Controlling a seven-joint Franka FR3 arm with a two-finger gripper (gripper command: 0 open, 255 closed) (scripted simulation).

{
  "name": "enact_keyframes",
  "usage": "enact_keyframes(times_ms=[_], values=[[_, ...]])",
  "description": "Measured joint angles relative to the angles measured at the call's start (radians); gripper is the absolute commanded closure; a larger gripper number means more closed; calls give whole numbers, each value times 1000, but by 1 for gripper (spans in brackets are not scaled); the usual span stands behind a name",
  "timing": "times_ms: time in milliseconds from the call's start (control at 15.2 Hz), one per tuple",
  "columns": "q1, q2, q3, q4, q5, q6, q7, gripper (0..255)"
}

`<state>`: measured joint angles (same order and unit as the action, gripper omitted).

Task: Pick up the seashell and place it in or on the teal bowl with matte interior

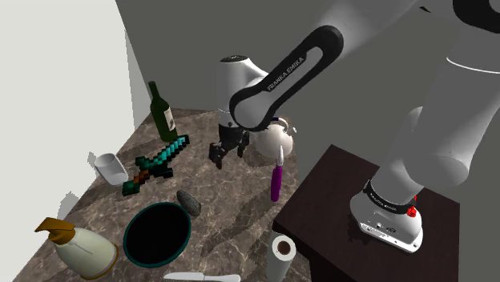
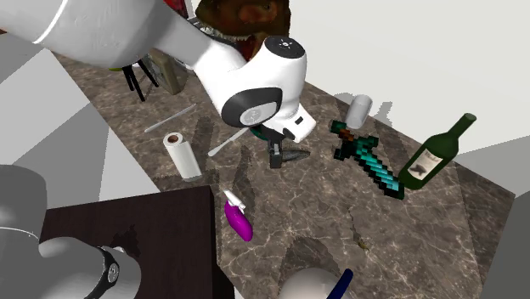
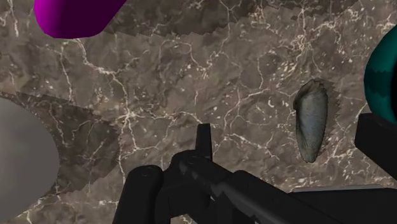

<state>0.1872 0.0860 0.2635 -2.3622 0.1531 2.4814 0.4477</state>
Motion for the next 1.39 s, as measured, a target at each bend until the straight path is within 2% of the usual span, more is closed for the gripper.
enact_keyframes(times_ms=[330,660,1122,1386], values=[[49,207,-8,133,-93,83,89,0],[119,406,-42,306,-171,118,163,0],[221,667,-89,582,-230,114,233,0],[232,730,-100,637,-238,128,237,0]])
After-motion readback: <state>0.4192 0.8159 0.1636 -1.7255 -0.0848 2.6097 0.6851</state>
